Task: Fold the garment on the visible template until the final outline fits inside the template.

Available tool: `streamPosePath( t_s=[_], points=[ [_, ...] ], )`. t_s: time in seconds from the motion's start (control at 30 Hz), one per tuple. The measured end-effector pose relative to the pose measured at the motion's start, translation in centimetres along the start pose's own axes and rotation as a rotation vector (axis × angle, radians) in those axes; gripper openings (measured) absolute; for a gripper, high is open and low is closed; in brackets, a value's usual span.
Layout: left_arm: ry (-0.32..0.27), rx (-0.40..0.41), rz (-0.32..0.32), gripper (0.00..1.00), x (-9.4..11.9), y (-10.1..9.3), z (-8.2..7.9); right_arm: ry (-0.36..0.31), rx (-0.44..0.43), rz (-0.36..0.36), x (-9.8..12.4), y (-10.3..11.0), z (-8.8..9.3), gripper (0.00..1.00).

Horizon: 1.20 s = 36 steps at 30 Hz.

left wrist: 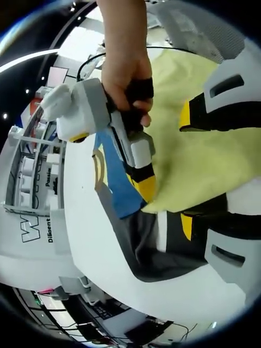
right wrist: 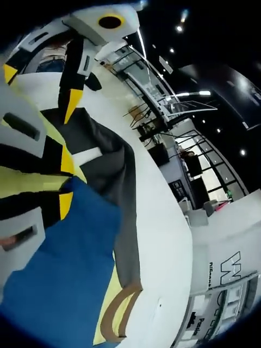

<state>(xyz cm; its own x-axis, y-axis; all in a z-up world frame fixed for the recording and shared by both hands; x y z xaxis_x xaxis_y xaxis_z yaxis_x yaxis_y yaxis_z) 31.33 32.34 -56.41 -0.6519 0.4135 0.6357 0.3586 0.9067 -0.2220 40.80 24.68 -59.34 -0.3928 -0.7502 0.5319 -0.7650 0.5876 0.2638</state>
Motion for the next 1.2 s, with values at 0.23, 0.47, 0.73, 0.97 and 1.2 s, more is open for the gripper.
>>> streamPosePath(
  t_s=[0.23,0.47,0.73,0.97,1.2],
  points=[
    [-0.011,-0.012,-0.013,0.54,0.2,0.4,-0.2,-0.031,0.087,0.018,1.5,0.0,-1.4,0.35],
    [-0.014,-0.016,-0.021,0.54,0.3,0.3,-0.2,-0.025,0.149,0.115,4.1,-0.5,-2.3,0.55],
    [-0.082,0.018,-0.002,0.54,0.4,0.2,-0.9,-0.089,0.166,0.168,7.2,-0.2,-2.4,0.54],
    [-0.090,0.003,-0.019,0.55,0.5,0.2,-1.1,-0.116,0.142,0.220,9.5,-0.5,-2.0,0.53],
    [-0.102,0.015,-0.042,0.55,1.0,0.7,-1.0,-0.119,0.153,0.265,11.6,-0.9,-1.4,0.54]
  ],
)
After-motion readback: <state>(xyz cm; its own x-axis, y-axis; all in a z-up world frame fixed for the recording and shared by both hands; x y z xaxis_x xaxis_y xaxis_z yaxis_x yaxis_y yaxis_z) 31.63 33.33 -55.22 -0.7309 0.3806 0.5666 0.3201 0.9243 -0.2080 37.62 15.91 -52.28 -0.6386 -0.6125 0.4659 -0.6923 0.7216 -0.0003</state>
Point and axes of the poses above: the point that each gripper's makers call its tool centre point, and the gripper's own axes: x roughly backward along the fingers, y roughly to its left, z roughly out of its underside, the point moved 7 cm from there along x, roughly backward along the fingers, and after that the axes turned 7 degrees about x, right-handed, at the moved point
